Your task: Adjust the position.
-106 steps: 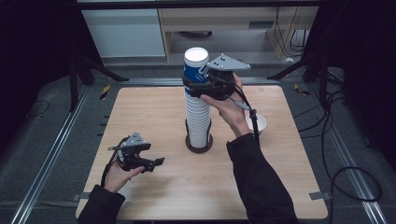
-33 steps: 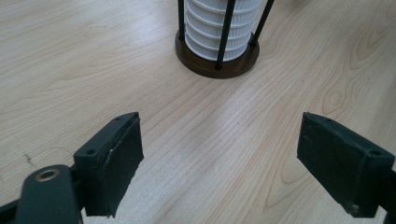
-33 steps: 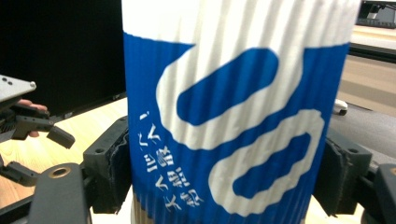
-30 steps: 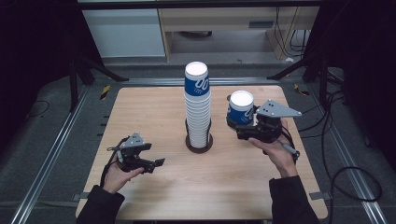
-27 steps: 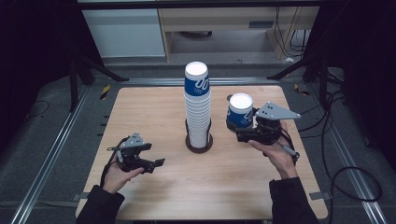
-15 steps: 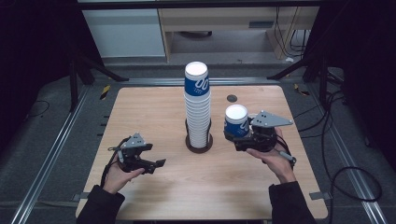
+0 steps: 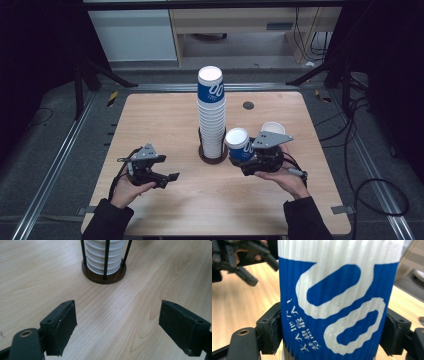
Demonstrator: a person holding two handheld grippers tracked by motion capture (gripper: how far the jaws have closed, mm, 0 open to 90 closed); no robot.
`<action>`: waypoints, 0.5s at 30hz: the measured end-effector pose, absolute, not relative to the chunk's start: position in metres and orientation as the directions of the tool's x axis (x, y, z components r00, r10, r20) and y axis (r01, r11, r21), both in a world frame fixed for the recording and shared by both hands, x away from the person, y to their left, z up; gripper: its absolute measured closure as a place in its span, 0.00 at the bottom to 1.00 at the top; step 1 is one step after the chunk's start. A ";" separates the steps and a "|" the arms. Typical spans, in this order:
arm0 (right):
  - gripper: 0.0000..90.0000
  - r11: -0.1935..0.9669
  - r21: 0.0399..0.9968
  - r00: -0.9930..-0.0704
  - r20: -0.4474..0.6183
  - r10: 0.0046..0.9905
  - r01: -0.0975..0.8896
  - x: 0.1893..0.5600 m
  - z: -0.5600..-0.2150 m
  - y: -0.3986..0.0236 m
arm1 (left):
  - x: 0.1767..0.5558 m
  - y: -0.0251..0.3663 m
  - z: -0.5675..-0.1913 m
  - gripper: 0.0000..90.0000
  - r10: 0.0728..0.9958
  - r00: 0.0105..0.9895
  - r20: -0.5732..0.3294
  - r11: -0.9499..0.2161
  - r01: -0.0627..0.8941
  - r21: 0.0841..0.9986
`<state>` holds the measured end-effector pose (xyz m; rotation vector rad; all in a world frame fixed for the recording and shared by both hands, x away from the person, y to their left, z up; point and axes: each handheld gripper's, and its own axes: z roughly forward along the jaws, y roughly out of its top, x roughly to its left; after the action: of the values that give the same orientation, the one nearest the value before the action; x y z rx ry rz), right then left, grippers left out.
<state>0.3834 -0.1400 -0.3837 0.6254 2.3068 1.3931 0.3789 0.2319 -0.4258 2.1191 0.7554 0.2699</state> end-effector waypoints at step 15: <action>0.23 0.511 0.847 -0.908 -0.090 0.409 0.146 0.380 -0.409 -0.114 | 0.372 0.224 -0.419 0.16 0.544 0.836 -0.070 -0.483 0.380 0.789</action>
<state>0.3804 -0.1140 -0.4087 0.4671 2.4772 1.3503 0.3718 0.2238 -0.4192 2.1344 0.6736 0.2378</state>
